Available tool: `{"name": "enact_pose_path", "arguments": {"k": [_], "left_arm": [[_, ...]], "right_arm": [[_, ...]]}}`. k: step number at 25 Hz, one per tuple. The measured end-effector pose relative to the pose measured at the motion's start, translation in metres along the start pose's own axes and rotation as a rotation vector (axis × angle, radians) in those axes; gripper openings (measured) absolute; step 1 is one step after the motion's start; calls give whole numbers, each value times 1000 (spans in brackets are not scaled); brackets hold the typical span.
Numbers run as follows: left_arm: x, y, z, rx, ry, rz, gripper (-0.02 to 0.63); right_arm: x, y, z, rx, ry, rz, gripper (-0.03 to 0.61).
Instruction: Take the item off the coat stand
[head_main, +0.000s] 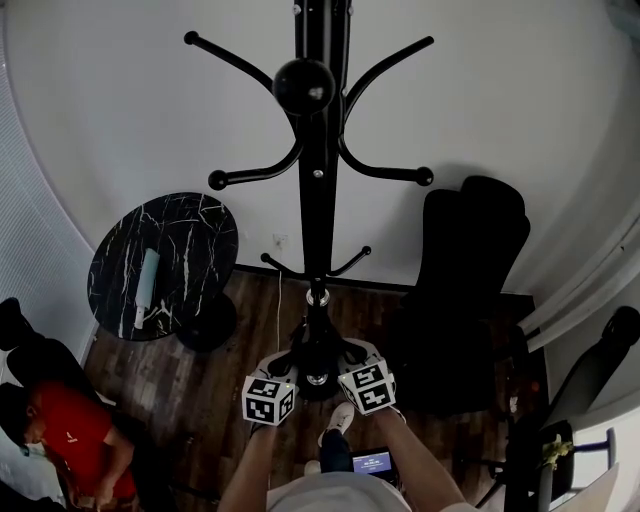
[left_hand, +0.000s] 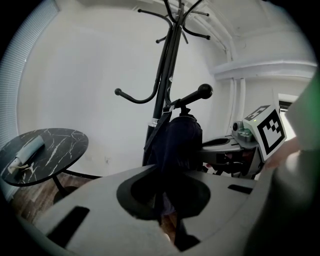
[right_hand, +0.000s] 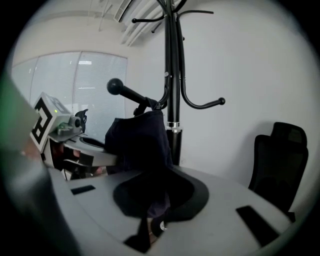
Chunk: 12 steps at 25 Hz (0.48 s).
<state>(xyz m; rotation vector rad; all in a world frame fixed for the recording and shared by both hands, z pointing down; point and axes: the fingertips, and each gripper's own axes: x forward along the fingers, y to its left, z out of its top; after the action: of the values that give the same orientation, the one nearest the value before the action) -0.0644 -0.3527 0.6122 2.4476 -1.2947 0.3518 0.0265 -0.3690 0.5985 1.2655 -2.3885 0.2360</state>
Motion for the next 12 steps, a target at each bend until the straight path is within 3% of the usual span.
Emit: {"name": "enact_pose_path", "arguments": {"k": [12], "left_arm": [[-22,3,10,-6,-70,21,31]], "right_arm": [[-16,15,5,8,-30,5,34]]}}
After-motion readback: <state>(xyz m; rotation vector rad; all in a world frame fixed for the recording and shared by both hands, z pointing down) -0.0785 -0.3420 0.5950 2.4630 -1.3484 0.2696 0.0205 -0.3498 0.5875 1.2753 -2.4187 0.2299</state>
